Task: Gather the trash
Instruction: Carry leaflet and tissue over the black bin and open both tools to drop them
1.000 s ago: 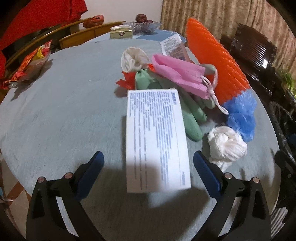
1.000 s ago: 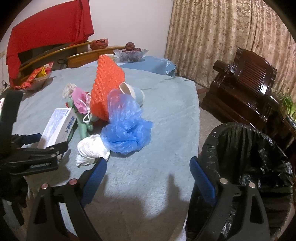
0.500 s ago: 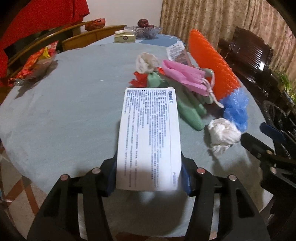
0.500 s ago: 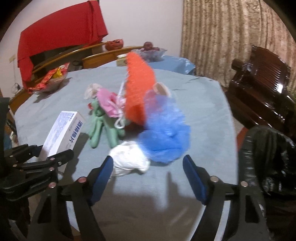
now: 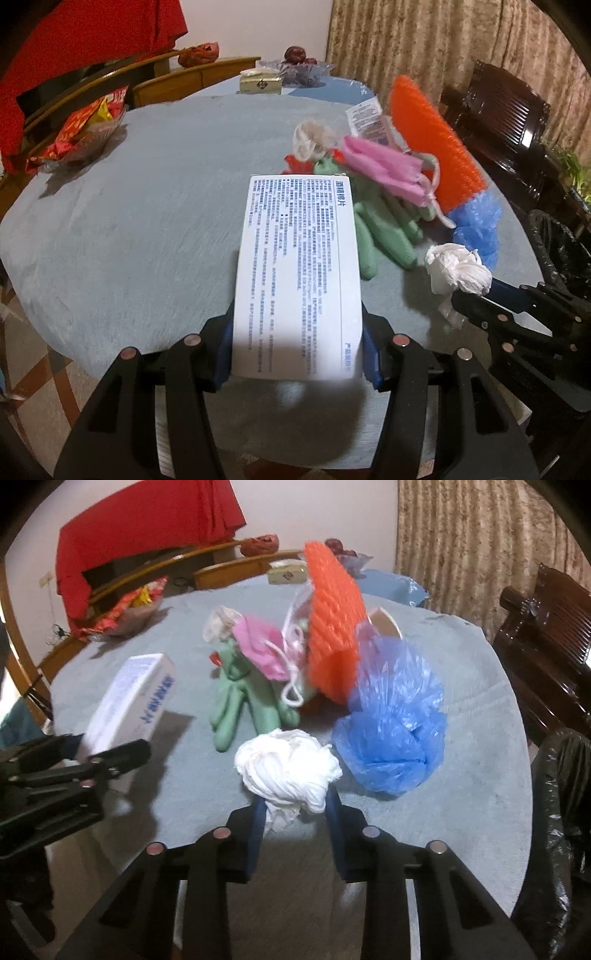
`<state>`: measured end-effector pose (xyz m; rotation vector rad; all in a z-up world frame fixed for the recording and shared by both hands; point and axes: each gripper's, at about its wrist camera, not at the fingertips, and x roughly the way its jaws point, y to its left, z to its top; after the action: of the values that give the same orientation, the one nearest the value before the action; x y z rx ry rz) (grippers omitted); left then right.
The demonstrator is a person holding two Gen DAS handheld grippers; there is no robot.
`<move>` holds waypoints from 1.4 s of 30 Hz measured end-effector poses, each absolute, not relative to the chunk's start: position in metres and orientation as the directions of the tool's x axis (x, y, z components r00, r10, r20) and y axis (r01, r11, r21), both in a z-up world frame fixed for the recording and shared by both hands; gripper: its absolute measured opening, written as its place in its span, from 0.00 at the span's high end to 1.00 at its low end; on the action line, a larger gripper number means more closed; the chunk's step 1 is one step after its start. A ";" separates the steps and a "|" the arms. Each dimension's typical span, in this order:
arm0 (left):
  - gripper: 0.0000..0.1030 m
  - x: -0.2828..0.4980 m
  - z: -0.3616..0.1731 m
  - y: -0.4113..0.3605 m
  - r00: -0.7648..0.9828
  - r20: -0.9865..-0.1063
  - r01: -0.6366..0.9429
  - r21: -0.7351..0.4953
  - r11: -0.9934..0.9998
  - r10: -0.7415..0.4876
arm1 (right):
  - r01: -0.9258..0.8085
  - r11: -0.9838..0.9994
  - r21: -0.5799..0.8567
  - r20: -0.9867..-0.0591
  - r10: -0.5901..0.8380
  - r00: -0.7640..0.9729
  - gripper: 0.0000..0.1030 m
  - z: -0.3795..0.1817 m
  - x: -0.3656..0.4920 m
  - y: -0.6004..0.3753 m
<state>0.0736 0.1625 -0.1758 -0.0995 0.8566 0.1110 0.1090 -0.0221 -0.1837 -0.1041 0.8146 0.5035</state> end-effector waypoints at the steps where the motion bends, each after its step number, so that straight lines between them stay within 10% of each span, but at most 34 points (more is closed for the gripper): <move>1: 0.48 0.072 -0.171 0.159 0.657 -0.752 -0.130 -0.045 0.990 0.052 | -0.470 0.877 0.104 -0.710 0.396 0.582 0.70 -0.179 0.106 -0.025; 17: 0.48 0.076 -0.114 0.056 0.731 -0.668 0.116 -0.081 0.990 -0.140 | -0.209 0.972 0.107 -0.595 0.231 0.770 0.70 -0.096 0.086 -0.161; 42: 0.46 0.132 -0.118 -0.172 0.593 -0.647 0.540 -0.121 0.833 -0.479 | 0.202 0.979 0.031 -0.640 -0.136 0.756 0.61 -0.126 0.063 -0.342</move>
<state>0.1321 -0.1722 -0.1180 0.0913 0.7239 -0.5935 0.0635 -0.3417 -0.1265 0.1007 0.6897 -0.1848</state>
